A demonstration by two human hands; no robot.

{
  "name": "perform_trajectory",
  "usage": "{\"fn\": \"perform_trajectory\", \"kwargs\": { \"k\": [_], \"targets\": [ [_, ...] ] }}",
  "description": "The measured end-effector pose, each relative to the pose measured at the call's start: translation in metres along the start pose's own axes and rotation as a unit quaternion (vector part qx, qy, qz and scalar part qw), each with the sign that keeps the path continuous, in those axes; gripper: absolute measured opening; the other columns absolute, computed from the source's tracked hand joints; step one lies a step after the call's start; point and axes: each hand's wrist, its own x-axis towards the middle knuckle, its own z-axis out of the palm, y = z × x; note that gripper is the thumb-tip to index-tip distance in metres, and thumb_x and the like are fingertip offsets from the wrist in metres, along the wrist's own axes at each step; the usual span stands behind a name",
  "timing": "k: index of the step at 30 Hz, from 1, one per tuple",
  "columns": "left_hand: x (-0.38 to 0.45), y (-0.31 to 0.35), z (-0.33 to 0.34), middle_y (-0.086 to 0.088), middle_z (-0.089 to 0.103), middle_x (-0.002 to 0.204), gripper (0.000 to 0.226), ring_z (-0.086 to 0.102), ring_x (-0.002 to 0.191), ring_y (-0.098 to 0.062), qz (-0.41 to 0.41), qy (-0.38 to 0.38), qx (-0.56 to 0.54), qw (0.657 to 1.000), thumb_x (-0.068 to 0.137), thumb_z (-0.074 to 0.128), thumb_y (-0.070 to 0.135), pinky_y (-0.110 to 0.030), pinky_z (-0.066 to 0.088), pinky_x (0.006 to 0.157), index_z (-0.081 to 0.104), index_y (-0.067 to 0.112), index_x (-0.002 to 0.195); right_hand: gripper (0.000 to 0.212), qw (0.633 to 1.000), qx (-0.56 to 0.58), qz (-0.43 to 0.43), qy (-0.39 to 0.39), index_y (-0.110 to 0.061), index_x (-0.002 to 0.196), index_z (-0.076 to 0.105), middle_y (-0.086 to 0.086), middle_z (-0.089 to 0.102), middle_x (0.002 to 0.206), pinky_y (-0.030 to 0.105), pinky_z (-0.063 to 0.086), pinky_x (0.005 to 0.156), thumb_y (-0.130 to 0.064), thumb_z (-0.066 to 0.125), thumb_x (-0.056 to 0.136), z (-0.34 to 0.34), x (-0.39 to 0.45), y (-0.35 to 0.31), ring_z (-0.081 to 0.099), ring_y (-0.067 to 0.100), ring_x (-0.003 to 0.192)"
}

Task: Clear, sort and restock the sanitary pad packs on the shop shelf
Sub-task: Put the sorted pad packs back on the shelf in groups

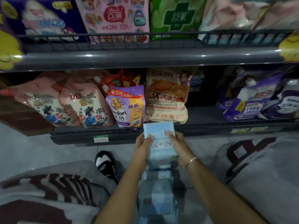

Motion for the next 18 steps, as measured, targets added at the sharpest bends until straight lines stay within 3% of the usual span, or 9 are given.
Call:
{"fn": "perform_trajectory", "kwargs": {
  "k": [4, 8, 11, 14, 16, 18],
  "targets": [
    [-0.033, 0.018, 0.021, -0.005, 0.067, 0.116, 0.062, 0.071, 0.096, -0.021, 0.017, -0.094, 0.006, 0.995, 0.081, 0.067, 0.030, -0.037, 0.058, 0.072, 0.042, 0.023, 0.137, 0.027, 0.999, 0.008, -0.025, 0.033, -0.022, 0.117, 0.040, 0.009, 0.062, 0.110, 0.045, 0.055, 0.083, -0.039, 0.050, 0.099, -0.018, -0.012, -0.038, 0.064, 0.029, 0.097],
    [-0.058, 0.031, 0.036, -0.007, 0.064, 0.125, 0.082, 0.065, 0.109, -0.025, 0.026, -0.171, 0.028, 0.984, 0.072, 0.073, 0.014, -0.037, 0.058, 0.080, 0.034, 0.025, 0.143, 0.034, 0.998, 0.009, -0.031, 0.061, -0.015, 0.120, 0.042, 0.008, 0.060, 0.101, 0.046, 0.053, 0.088, -0.040, 0.050, 0.098, -0.037, -0.032, -0.059, 0.063, 0.030, 0.096],
    [-0.071, 0.040, 0.043, -0.011, 0.058, 0.133, 0.107, 0.059, 0.119, -0.026, 0.041, -0.239, 0.104, 0.965, 0.063, 0.079, -0.009, -0.036, 0.056, 0.088, 0.023, 0.025, 0.147, 0.034, 0.998, 0.039, -0.020, 0.053, -0.009, 0.118, 0.044, 0.013, 0.062, 0.109, 0.049, 0.053, 0.090, -0.036, 0.051, 0.099, -0.050, -0.051, -0.067, 0.064, 0.030, 0.093],
    [-0.083, 0.052, 0.054, -0.010, 0.054, 0.138, 0.118, 0.057, 0.122, -0.025, 0.055, -0.292, 0.177, 0.938, 0.061, 0.073, -0.014, -0.037, 0.055, 0.090, 0.009, 0.029, 0.150, 0.031, 0.996, 0.064, -0.032, 0.047, -0.009, 0.118, 0.047, 0.016, 0.063, 0.107, 0.049, 0.053, 0.089, -0.033, 0.053, 0.098, -0.064, -0.073, -0.080, 0.065, 0.029, 0.083],
    [-0.095, 0.061, 0.066, -0.003, 0.057, 0.133, 0.114, 0.060, 0.118, -0.017, 0.080, -0.309, 0.221, 0.922, 0.066, 0.072, -0.020, -0.033, 0.055, 0.086, 0.012, 0.031, 0.149, 0.027, 0.994, 0.083, -0.051, 0.046, -0.009, 0.112, 0.050, 0.013, 0.065, 0.097, 0.050, 0.053, 0.089, -0.032, 0.051, 0.099, -0.073, -0.085, -0.090, 0.064, 0.027, 0.076],
    [-0.108, 0.072, 0.081, 0.003, 0.062, 0.124, 0.096, 0.064, 0.109, -0.010, 0.113, -0.307, 0.236, 0.915, 0.072, 0.067, -0.021, -0.029, 0.056, 0.084, 0.027, 0.035, 0.140, 0.036, 0.990, 0.115, -0.072, 0.024, -0.006, 0.118, 0.054, 0.013, 0.068, 0.094, 0.051, 0.052, 0.091, -0.037, 0.051, 0.099, -0.084, -0.100, -0.102, 0.067, 0.028, 0.079]
  ]
}}
